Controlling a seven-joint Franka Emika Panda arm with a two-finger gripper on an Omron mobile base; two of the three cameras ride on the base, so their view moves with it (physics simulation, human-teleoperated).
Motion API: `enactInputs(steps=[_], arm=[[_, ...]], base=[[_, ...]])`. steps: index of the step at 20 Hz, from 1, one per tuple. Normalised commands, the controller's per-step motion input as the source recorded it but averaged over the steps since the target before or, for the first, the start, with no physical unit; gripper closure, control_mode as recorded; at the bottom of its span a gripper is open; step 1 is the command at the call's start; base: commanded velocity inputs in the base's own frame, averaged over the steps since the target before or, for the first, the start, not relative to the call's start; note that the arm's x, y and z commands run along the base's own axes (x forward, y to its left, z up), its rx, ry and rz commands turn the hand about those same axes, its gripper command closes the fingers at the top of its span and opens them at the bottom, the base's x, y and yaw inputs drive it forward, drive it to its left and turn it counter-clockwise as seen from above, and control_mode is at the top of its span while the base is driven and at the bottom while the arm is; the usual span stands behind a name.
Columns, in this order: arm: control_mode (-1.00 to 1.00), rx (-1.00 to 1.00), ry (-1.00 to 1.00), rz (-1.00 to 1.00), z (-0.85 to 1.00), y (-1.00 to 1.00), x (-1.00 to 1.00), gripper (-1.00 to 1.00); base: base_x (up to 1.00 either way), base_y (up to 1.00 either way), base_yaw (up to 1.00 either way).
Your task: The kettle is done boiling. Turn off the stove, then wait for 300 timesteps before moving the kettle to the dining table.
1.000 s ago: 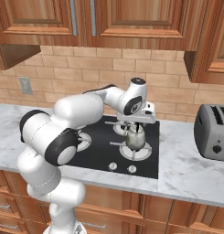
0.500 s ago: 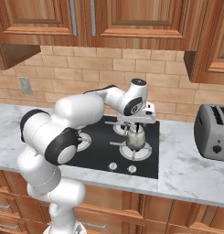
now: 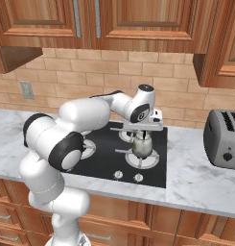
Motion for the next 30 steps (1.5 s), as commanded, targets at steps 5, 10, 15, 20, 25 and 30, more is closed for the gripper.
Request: enactInputs(steps=[5,10,15,20,25,30], arm=[[-1.00,0.01,0.00,0.00,0.00,0.00,0.00,1.00],[-1.00,0.00,0.00,0.00,0.26,0.00,0.00,1.00],[-1.00,0.00,0.00,0.00,0.52,0.00,-0.01,1.00],[-1.00,0.00,0.00,0.00,0.58,0.00,-0.07,1.00],[-1.00,0.00,0.00,0.00,0.39,0.00,-0.16,1.00],[-1.00,0.00,-0.02,0.00,-0.04,0.01,-0.31,1.00]], base=[[0.00,0.00,0.00],[0.00,0.00,0.00],[0.00,0.00,0.00],[0.00,0.00,0.00],[0.00,0.00,0.00],[0.00,0.00,0.00]])
